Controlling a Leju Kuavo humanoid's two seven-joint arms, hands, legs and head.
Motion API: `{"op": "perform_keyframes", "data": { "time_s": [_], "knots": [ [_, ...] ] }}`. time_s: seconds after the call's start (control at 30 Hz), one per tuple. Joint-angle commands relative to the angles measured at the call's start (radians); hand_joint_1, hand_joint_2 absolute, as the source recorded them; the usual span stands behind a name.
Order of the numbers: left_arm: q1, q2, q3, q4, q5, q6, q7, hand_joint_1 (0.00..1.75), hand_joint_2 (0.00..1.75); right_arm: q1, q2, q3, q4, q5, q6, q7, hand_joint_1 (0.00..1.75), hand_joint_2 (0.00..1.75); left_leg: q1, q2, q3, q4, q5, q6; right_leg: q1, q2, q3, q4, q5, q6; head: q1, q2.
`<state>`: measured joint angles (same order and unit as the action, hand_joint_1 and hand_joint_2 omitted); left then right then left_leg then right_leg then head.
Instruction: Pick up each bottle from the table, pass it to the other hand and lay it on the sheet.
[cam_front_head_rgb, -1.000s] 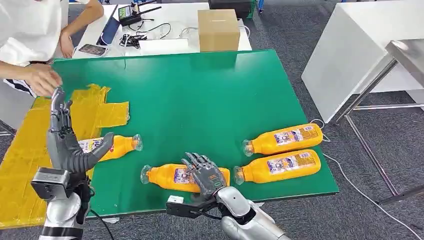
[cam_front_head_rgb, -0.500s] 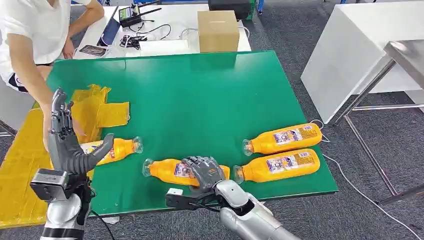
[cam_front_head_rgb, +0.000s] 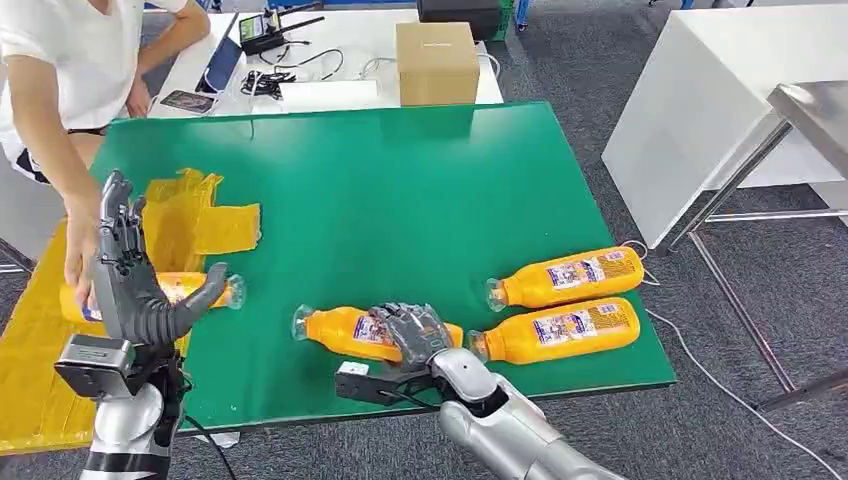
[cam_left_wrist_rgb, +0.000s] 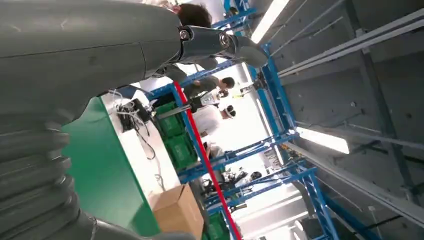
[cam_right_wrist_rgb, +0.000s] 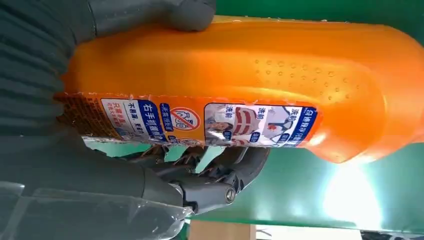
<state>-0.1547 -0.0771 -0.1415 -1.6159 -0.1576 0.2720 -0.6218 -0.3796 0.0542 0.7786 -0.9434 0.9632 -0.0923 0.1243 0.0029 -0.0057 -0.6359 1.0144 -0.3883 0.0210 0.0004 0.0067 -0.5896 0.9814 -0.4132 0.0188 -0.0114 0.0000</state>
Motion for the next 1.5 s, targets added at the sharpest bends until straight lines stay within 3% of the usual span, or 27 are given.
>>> {"op": "perform_keyframes", "data": {
  "time_s": [0.03, 0.13, 0.8, 0.83, 0.93, 1.1, 1.5],
  "knots": [
    [-0.007, -0.008, -0.006, -0.014, 0.008, 0.007, 0.005, 0.0, 1.75, 0.023, 0.014, -0.138, 0.003, 0.002, -0.158, 0.024, 1.75, 1.75, 0.0, -0.001, 0.002, -0.001, -0.001, -0.001, 0.0, -0.003, 0.003, -0.001, -0.002, 0.0, 0.0, 0.0],
    [0.002, -0.012, -0.01, -0.026, 0.012, 0.009, 0.008, 0.0, 1.75, 0.049, 0.024, -0.201, -0.051, 0.006, -0.267, 0.008, 1.75, 1.75, 0.0, -0.002, -0.002, 0.0, 0.0, 0.001, 0.0, -0.002, 0.0, 0.0, -0.001, 0.0, 0.0, 0.0],
    [0.001, -0.015, -0.012, -0.026, 0.011, 0.01, 0.008, 0.0, 1.75, 0.051, 0.022, -0.204, -0.053, 0.006, -0.268, 0.007, 1.75, 1.75, 0.0, -0.002, -0.006, 0.0, 0.0, 0.0, 0.0, -0.001, -0.004, 0.0, -0.001, 0.001, 0.0, 0.0],
    [-0.031, 0.023, -0.084, 0.038, 0.095, -0.126, 0.084, 0.0, 1.75, 0.154, 0.073, -0.401, -0.217, -0.318, -0.501, -0.345, 1.75, 1.75, 0.0, -0.002, -0.006, 0.0, -0.001, 0.0, 0.0, -0.001, -0.003, 0.0, -0.001, 0.001, 0.0, 0.0],
    [-0.068, 0.041, -0.106, 0.118, 0.096, -0.169, 0.136, 0.0, 1.75, 0.181, 0.078, -0.432, -0.267, -0.391, -0.514, -0.415, 1.75, 1.75, -0.001, -0.005, -0.006, 0.0, -0.001, 0.0, -0.001, -0.004, -0.003, 0.0, -0.003, 0.001, 0.0, 0.0],
    [-0.152, 0.066, -0.173, 0.281, 0.208, -0.389, 0.252, 0.0, 1.75, 0.213, 0.102, -0.477, -0.338, -0.569, -0.496, -0.577, 1.75, 1.75, -0.001, -0.006, -0.007, -0.001, 0.0, 0.0, -0.001, -0.005, -0.004, 0.0, -0.002, 0.001, 0.0, 0.0],
    [-0.218, 0.072, -0.306, 0.375, 0.33, -0.522, 0.329, 0.0, 1.75, 0.187, 0.118, -0.454, -0.348, -0.731, -0.472, -0.708, 1.75, 1.75, 0.0, -0.003, -0.007, 0.0, -0.001, 0.0, 0.0, -0.002, -0.004, 0.0, -0.002, 0.001, 0.0, 0.0]
  ]
}}
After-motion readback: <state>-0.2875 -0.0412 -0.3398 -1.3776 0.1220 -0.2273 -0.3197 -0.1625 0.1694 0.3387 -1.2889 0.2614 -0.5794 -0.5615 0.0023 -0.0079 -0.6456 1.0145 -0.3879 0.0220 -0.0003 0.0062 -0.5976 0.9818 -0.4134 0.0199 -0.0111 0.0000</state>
